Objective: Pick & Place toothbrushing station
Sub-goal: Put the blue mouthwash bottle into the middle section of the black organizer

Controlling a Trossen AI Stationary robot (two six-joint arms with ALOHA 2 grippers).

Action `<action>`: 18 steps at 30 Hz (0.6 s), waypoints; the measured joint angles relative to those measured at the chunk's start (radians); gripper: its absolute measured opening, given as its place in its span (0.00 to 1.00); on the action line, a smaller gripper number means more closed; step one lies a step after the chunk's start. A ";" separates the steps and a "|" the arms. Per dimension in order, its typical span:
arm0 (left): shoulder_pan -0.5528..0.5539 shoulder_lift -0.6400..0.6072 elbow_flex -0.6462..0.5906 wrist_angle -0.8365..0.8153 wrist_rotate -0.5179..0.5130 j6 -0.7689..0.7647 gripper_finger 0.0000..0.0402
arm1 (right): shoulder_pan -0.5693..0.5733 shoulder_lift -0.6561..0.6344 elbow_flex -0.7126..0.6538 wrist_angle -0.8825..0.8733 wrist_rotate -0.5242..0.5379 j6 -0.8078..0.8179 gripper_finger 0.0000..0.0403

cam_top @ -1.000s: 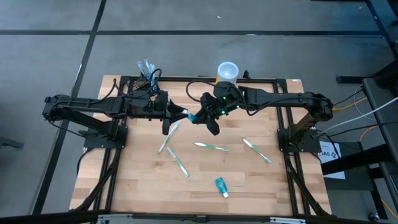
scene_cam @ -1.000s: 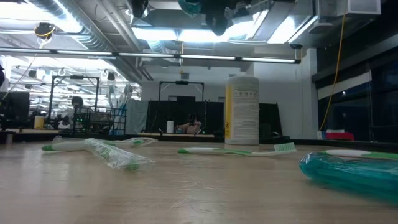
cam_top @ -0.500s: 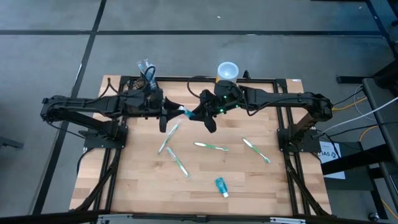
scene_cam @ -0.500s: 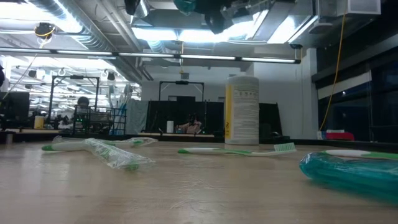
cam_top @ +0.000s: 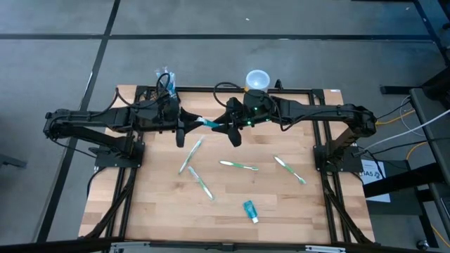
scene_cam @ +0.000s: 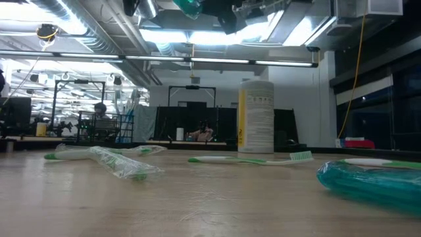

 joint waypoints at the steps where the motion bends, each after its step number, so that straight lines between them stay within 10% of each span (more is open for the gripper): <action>1: 0.000 -0.002 0.000 0.000 -0.005 0.002 0.23 | 0.000 0.000 0.000 0.000 0.000 0.000 0.38; 18: 0.002 -0.107 -0.003 -0.207 -0.175 -0.035 0.23 | 0.005 -0.005 0.001 0.087 0.034 0.028 0.38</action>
